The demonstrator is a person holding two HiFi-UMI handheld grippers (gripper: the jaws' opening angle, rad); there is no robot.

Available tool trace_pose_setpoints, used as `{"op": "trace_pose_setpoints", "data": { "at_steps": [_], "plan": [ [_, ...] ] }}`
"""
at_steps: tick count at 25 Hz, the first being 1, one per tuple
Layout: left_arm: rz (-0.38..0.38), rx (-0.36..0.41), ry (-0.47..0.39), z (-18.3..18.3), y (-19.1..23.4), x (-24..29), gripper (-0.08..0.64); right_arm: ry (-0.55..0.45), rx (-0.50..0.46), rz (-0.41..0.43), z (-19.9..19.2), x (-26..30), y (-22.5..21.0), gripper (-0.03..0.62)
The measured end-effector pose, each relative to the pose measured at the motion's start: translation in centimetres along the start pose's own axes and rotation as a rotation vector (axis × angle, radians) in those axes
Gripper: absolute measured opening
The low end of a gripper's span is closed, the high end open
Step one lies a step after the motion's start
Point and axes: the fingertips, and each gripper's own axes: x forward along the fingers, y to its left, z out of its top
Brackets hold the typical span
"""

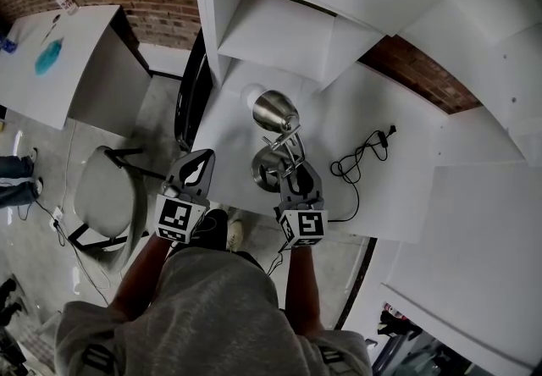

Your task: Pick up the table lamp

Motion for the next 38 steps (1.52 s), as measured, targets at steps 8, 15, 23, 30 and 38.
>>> {"op": "trace_pose_setpoints", "data": {
  "at_steps": [8,15,23,30,38],
  "plan": [
    [0.011,0.003,0.002,-0.1,0.6,-0.1,0.003,-0.017,-0.008,-0.025,0.2,-0.1,0.0,0.126],
    [0.022,0.007,-0.012,0.5,1.1,-0.2,0.003,-0.038,0.003,-0.037,0.6,-0.4,-0.4,0.123],
    [0.033,0.008,-0.017,0.6,1.6,-0.4,0.003,-0.109,-0.011,-0.034,3.5,-1.1,-0.9,0.123],
    [0.019,0.017,-0.044,1.6,1.0,-0.6,0.003,-0.148,-0.035,-0.056,6.9,-2.4,-1.4,0.123],
    [0.014,0.03,-0.105,3.6,0.2,-2.0,0.003,-0.177,-0.037,-0.075,9.7,-5.6,-1.3,0.123]
  ]
}}
